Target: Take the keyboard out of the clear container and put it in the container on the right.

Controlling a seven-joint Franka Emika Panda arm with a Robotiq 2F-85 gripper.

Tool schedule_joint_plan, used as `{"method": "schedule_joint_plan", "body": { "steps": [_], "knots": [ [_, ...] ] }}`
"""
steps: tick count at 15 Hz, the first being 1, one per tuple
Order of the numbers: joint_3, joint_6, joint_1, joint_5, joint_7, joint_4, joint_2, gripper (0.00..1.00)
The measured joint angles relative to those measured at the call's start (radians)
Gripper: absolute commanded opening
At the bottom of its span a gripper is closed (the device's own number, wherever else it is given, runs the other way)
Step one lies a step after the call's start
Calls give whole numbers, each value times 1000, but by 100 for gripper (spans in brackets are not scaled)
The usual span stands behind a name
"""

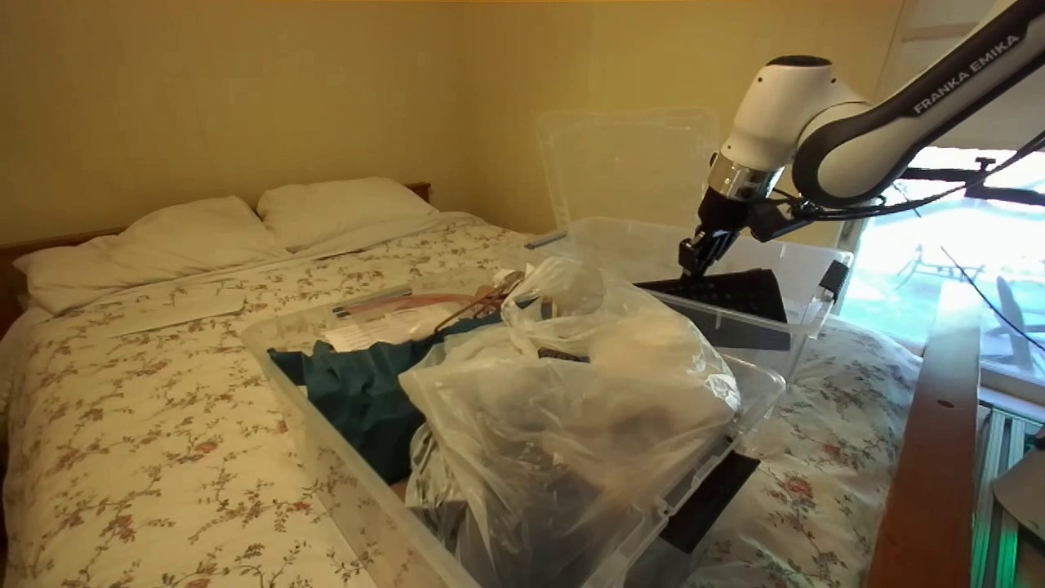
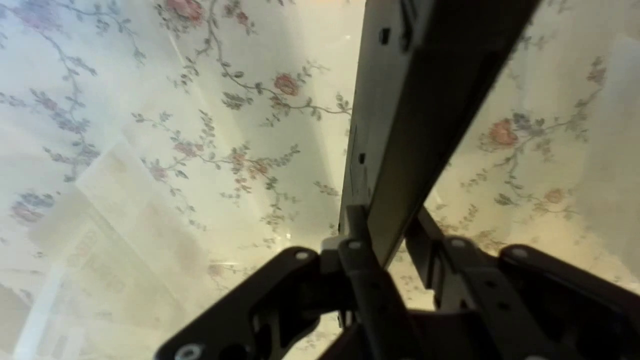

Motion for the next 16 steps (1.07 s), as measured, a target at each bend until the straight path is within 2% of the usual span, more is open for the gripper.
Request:
{"method": "schedule_joint_plan", "body": {
  "steps": [2, 6, 7, 8, 13, 15, 16],
  "knots": [
    [3, -70, -44, -77, 77, 4, 0, 6],
    [-9, -228, -62, -81, 77, 38, 12, 6],
    [-9, -265, -56, -76, 66, 50, 20, 51],
    [-9, -301, -49, -69, 53, 62, 29, 52],
    [-18, -578, -26, -20, -47, 115, 64, 85],
    [-19, -655, -7, 64, -111, 148, 60, 98],
    [-19, -679, 9, 122, -150, 167, 50, 100]
  ]
}}
